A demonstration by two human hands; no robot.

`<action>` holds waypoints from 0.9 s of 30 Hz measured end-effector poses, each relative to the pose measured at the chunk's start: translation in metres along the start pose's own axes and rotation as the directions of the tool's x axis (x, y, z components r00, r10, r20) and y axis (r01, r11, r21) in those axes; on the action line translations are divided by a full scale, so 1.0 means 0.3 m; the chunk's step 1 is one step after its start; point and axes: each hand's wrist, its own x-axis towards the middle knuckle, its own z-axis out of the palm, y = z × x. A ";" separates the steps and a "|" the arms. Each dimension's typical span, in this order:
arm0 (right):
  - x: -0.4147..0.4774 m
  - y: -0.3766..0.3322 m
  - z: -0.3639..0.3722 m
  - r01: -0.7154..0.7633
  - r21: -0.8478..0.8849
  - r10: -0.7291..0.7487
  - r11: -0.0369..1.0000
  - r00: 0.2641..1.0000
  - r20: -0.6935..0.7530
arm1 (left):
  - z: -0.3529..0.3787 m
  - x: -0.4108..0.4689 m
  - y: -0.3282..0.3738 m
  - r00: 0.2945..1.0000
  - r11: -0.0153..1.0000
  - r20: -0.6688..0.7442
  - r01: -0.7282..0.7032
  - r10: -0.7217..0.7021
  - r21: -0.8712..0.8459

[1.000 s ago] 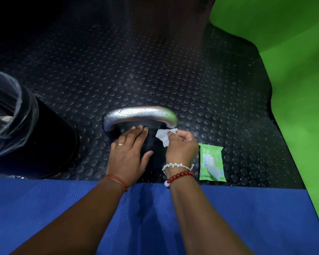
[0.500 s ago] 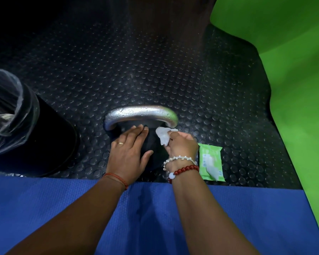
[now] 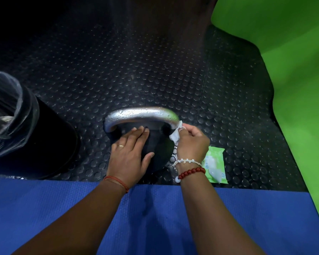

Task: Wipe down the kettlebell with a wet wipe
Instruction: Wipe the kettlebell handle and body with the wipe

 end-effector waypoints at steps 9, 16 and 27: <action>0.059 0.004 0.000 0.008 -0.006 -0.008 1.000 0.990 0.138 | -0.006 0.001 0.006 1.000 1.000 0.002 0.003 -0.003 0.004; 0.131 -0.030 -0.031 0.071 -0.097 -0.025 0.993 0.912 0.410 | -0.010 0.000 0.011 1.000 1.000 0.014 0.011 -0.012 0.013; 0.305 -0.107 0.000 0.328 -0.237 -0.025 0.914 0.631 0.776 | -0.019 0.015 0.021 0.997 0.996 0.030 0.071 -0.070 -0.062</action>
